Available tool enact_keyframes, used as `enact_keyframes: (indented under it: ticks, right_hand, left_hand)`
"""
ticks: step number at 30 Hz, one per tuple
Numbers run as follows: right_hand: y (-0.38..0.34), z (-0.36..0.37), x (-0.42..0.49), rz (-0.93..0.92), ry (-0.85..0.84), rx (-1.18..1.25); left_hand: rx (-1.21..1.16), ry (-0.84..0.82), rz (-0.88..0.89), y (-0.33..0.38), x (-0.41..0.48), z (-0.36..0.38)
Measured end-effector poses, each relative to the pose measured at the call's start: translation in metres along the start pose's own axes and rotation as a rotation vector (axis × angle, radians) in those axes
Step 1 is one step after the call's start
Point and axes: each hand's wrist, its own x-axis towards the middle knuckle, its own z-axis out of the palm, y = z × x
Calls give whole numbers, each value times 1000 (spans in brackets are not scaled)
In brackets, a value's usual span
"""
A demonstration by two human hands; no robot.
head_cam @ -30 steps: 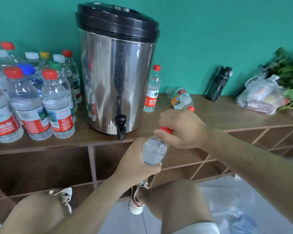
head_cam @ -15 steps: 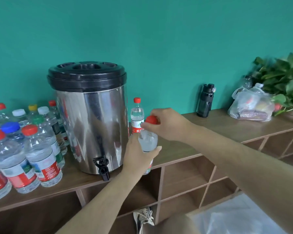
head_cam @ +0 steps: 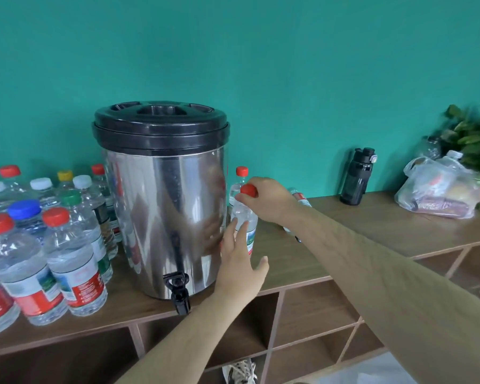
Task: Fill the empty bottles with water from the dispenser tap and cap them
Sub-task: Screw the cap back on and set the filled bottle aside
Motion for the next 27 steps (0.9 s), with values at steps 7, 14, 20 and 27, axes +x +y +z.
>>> enact_keyframes:
  ticks: [7,14,20,27]
  right_hand:
    - [18,10,-1,1,53,122]
    - [36,16,-27,-10,131,194]
    - [93,52,-91,134,278,253]
    - [148,86,-114,400,213,372]
  left_hand:
    - [26,-57,-19,1,8,2]
    - [49,15,43,-7,5,9]
    - [163,-10,251,-4,14,37]
    - [189,-199,232,-20,38,111]
